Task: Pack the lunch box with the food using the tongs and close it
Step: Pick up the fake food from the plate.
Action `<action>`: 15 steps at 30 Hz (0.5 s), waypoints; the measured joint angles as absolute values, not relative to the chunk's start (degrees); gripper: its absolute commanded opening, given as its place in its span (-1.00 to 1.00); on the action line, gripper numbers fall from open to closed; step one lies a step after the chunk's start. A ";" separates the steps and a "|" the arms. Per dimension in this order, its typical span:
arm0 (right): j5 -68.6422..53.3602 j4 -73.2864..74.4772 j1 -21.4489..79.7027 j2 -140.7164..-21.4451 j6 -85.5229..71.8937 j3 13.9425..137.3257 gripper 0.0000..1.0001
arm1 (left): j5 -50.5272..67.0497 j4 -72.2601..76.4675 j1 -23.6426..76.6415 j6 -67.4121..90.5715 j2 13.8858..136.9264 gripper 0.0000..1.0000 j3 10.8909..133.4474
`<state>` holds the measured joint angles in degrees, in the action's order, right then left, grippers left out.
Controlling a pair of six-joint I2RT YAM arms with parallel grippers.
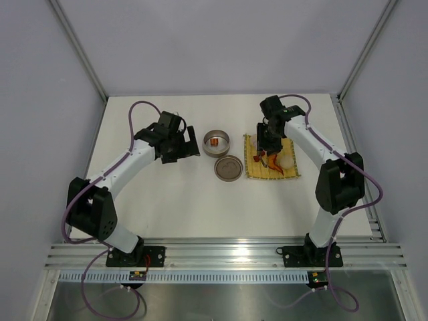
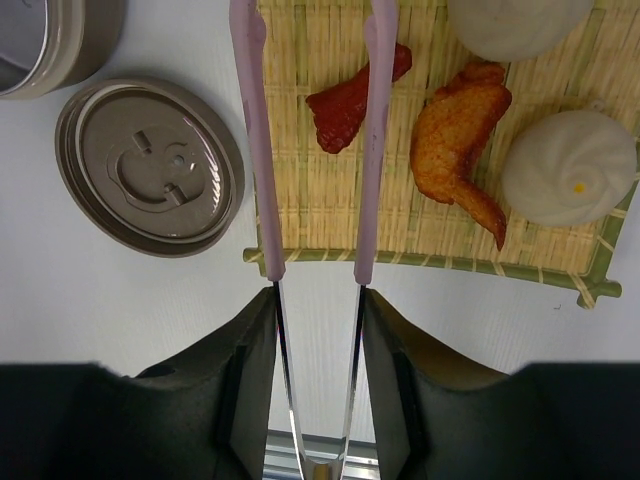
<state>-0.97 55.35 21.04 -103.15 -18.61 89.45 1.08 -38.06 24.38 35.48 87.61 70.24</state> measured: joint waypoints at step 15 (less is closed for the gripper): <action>-0.47 55.70 20.97 -106.59 -18.37 90.76 -0.01 | -1.45 -38.48 24.38 34.92 87.02 0.98 68.38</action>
